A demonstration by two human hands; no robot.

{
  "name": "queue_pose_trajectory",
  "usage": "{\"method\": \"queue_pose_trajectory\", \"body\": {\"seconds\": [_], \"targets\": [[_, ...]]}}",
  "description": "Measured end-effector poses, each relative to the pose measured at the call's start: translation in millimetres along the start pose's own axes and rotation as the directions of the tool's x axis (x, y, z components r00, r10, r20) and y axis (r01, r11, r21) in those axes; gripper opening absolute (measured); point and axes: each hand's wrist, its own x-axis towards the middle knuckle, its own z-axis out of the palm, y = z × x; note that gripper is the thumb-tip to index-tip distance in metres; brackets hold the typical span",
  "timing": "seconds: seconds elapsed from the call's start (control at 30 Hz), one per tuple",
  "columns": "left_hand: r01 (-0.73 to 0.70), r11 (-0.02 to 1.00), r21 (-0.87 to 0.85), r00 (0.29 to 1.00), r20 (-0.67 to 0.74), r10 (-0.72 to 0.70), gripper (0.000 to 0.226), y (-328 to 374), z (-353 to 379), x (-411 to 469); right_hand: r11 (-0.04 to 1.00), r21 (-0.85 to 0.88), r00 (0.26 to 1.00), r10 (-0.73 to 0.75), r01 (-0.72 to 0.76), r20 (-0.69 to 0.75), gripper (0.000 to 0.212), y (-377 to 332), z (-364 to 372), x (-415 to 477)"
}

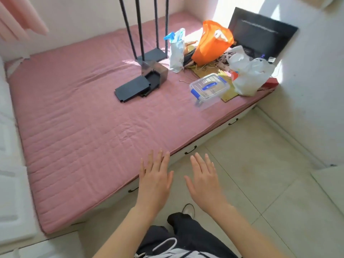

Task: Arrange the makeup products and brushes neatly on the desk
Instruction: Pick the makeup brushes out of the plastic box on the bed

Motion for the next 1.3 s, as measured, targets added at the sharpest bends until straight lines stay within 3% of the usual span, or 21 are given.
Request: {"method": "queue_pose_trajectory", "body": {"seconds": [0.37, 0.6, 1.03, 1.3], "targets": [[-0.298, 0.954, 0.024, 0.948, 0.121, 0.293, 0.063, 153.6, 51.7, 75.9, 0.961, 0.06, 0.961, 0.272, -0.269, -0.051, 0.064, 153.8, -33.6, -15.9], [-0.398, 0.915, 0.067, 0.898, 0.231, 0.373, 0.058, 206.5, 72.9, 125.9, 0.903, 0.16, 0.908, 0.413, -0.399, -0.065, 0.064, 221.1, -48.4, 0.9], [-0.416, 0.908, 0.048, 0.88, 0.271, 0.389, 0.059, 262.7, 112.5, 311.3, 0.866, 0.163, 0.871, 0.488, -0.473, -0.064, 0.063, 326.2, -104.0, 141.6], [-0.329, 0.942, 0.059, 0.917, 0.257, 0.304, 0.056, 269.7, 119.9, 440.9, 0.906, 0.151, 0.914, 0.404, -0.395, -0.039, 0.061, 371.4, -144.9, 267.6]]}}
